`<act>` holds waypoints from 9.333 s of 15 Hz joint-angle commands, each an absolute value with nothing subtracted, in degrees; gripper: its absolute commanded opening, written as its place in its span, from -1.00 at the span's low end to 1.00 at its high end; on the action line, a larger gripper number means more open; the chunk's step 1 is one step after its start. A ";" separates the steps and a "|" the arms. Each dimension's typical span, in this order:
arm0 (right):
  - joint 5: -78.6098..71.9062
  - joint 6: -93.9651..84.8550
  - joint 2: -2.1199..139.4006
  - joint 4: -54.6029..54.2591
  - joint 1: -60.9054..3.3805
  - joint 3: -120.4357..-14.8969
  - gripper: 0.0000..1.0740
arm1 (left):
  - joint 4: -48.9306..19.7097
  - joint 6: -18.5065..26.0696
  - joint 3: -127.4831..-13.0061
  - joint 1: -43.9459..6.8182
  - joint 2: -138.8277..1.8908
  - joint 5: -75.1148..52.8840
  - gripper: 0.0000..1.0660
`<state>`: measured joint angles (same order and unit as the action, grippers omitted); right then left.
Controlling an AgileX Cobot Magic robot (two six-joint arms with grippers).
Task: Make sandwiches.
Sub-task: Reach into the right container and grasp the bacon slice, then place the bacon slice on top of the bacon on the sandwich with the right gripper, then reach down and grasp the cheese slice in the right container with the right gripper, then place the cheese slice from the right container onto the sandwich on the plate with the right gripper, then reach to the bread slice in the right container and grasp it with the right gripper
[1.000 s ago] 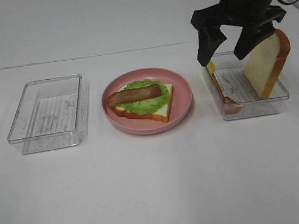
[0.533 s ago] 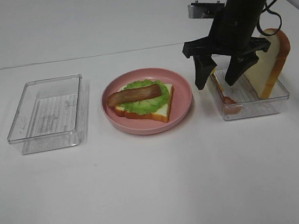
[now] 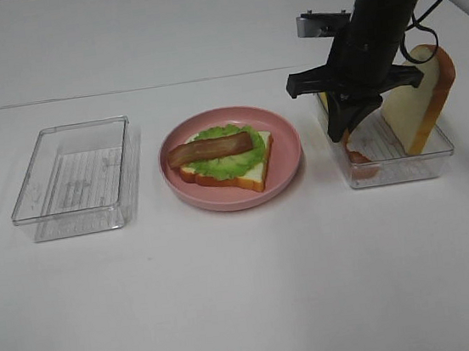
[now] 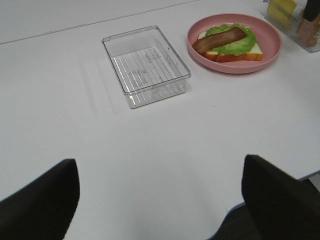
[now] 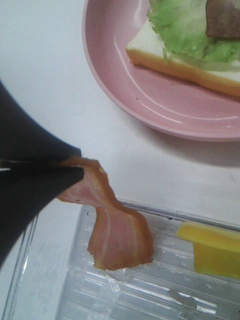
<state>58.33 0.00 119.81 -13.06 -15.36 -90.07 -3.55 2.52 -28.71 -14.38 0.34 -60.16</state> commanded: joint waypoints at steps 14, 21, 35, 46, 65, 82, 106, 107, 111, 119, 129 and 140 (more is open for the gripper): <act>57.07 -13.06 106.86 -36.84 -15.41 -90.47 -1.00 | -3.72 2.58 -28.65 -14.44 1.55 -59.53 0.57; 48.19 -32.31 116.88 -72.31 -18.85 -90.47 -1.00 | -3.72 2.58 -28.65 -14.44 1.55 -59.53 0.57; 39.99 -16.73 123.59 -52.43 -19.82 -90.47 -1.00 | -3.72 2.58 -28.65 -14.44 1.55 -59.53 0.57; 41.08 -9.74 123.13 -39.65 -19.88 -90.47 0.32 | -3.72 2.58 -28.65 -14.44 1.55 -59.53 0.57; 62.17 5.39 119.23 -2.23 -19.82 -109.55 0.26 | -3.72 2.58 -28.65 -14.44 1.55 -59.53 0.57; 63.54 6.47 135.16 -4.35 -15.18 -117.11 -0.42 | -3.72 2.58 -28.65 -14.44 1.55 -59.53 0.57; 64.69 -4.01 124.33 -31.57 -21.37 -116.94 -1.00 | -3.72 2.58 -28.65 -14.44 1.55 -59.53 0.57; 64.06 -4.01 125.08 -32.03 -22.63 -116.94 -1.00 | -3.72 2.58 -28.65 -14.44 1.55 -59.53 0.57; 62.91 -4.01 130.92 -37.53 -25.38 -116.94 -1.00 | -3.72 2.58 -28.65 -14.44 1.55 -59.53 0.57; 62.28 0.86 134.01 -22.80 -25.15 -117.00 -1.00 | -3.72 2.58 -28.65 -14.44 1.55 -59.53 0.57; 62.05 3.95 134.01 -14.84 -25.15 -117.00 -0.41 | -3.72 2.58 -28.65 -14.44 1.55 -59.53 0.57; 66.86 4.47 126.74 -5.21 -23.15 -117.11 0.39 | -3.72 2.58 -28.65 -14.44 1.55 -59.53 0.57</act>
<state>66.00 4.18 127.71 -6.88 -23.66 -116.94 -3.55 2.52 -28.71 -14.38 0.34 -60.10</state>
